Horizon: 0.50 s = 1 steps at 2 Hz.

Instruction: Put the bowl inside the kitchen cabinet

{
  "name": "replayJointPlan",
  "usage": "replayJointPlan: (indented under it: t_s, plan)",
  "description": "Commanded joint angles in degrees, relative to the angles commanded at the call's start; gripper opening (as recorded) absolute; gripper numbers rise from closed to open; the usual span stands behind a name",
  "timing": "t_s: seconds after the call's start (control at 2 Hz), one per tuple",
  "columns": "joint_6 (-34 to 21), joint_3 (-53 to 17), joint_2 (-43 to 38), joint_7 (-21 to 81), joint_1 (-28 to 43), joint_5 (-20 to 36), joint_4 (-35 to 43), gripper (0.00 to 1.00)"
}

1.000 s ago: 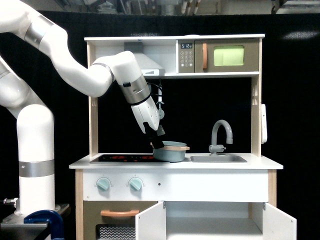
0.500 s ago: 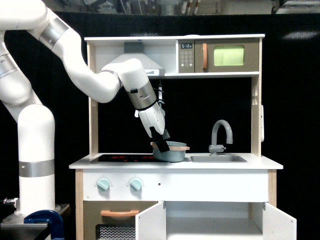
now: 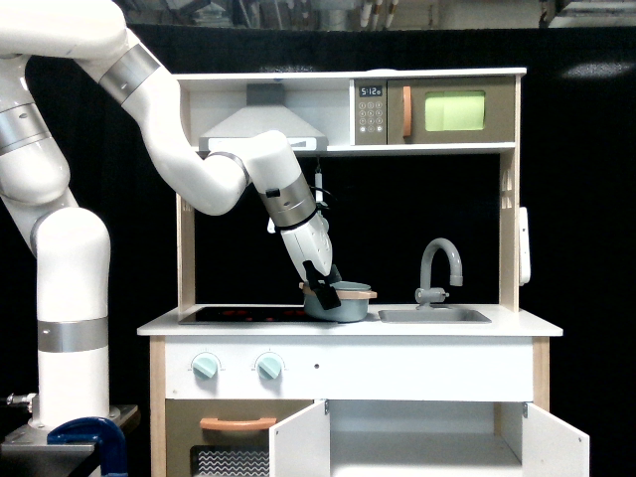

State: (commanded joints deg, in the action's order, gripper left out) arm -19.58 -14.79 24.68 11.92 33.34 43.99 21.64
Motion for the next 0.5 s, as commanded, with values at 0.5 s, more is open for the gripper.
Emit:
replayJointPlan:
  t_s: [0.5]
  plan:
    - [2.2,-1.0,-3.4,2.1,3.3,3.7,1.6,0.00]
